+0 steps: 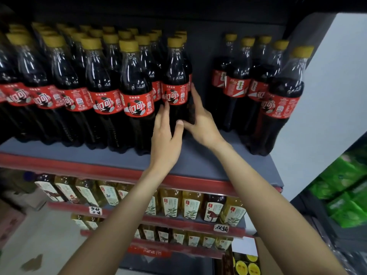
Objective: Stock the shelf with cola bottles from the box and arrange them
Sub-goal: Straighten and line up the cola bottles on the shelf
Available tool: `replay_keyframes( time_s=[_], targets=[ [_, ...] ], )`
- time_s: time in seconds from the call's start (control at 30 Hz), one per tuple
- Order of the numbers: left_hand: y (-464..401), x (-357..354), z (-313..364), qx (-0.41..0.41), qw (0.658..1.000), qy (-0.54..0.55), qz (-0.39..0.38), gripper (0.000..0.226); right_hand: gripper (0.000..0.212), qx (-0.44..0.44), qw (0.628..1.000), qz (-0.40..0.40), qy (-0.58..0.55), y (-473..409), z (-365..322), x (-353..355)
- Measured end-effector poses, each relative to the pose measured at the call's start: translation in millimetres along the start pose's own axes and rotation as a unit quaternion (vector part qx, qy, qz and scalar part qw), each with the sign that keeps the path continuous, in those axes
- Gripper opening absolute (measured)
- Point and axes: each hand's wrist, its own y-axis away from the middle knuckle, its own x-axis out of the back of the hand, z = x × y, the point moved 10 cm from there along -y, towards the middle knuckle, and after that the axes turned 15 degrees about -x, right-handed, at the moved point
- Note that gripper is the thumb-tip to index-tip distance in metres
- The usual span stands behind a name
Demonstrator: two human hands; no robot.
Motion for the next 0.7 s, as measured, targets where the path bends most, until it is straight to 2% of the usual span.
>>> replay_keyframes(
  time_s=[0.03,0.1,0.17,0.23,0.3,0.4,0.5,0.6,0.7],
  targets=[
    [2,1,6,-0.01,1.0,0.003,0.015,0.055,0.084,0.003,0.999,0.032,0.003,7,-3,12],
    [7,7,30,-0.074,0.995,0.007,0.06,0.049,0.058,0.026,0.99,0.135,-0.017,34,-8,48],
    [8,0,55,-0.148,0.986,0.041,0.064,0.039,0.033,0.06,0.958,0.276,-0.054,81,-5,92],
    [1,-30,69,-0.147,0.981,0.126,-0.004,0.036,0.025,0.065,0.903,0.42,-0.066,126,13,133],
    [-6,-78,74,-0.074,0.967,0.217,-0.114,0.035,0.038,0.016,0.874,0.484,-0.035,137,41,159],
    [-10,-140,77,0.038,0.937,0.273,-0.215,0.037,0.081,-0.089,0.914,0.396,0.009,106,76,170],
    [-11,-167,81,0.106,0.916,0.311,-0.23,0.042,0.104,-0.122,0.932,0.34,0.042,89,82,166],
    [-10,-160,82,0.067,0.933,0.295,-0.195,0.039,0.102,-0.101,0.938,0.328,0.045,80,76,167],
    [-6,-125,69,-0.011,0.968,0.204,-0.144,0.038,0.096,-0.058,0.966,0.252,0.026,71,67,153]
  ],
)
